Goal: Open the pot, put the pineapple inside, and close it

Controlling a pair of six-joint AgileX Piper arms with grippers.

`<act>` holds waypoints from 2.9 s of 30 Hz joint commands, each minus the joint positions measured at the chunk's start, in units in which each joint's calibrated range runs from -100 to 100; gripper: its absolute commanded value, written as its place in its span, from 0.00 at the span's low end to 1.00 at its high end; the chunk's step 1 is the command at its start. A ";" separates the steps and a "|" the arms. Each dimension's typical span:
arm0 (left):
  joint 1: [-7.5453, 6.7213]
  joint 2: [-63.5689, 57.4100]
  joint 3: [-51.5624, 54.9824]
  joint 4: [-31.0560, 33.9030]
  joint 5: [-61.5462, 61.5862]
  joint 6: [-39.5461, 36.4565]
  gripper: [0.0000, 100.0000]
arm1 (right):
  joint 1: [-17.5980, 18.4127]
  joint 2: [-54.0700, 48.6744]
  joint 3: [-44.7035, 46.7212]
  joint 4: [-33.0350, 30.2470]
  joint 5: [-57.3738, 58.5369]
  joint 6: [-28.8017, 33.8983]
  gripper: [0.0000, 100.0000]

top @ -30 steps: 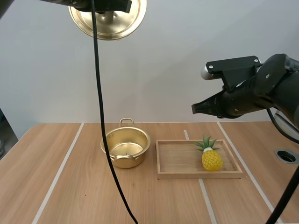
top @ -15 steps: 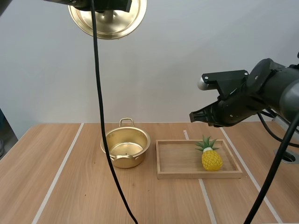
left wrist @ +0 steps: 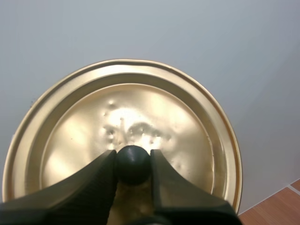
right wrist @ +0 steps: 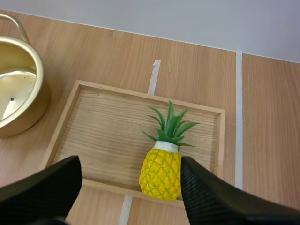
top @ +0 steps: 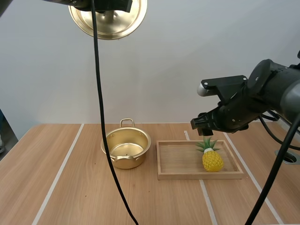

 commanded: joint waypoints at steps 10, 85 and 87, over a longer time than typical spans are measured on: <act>-0.16 -0.50 -0.59 -0.12 -1.96 -0.68 0.00 | -0.22 5.96 3.90 -2.02 -3.53 -0.05 1.00; -0.16 -0.50 -0.59 -0.12 -1.96 -0.68 0.00 | -0.12 -1.80 -5.02 12.27 -22.24 -5.84 0.00; -0.16 -0.50 -0.59 -0.12 -1.96 -0.68 0.00 | -0.12 -1.66 -5.02 12.98 -22.60 -5.84 0.00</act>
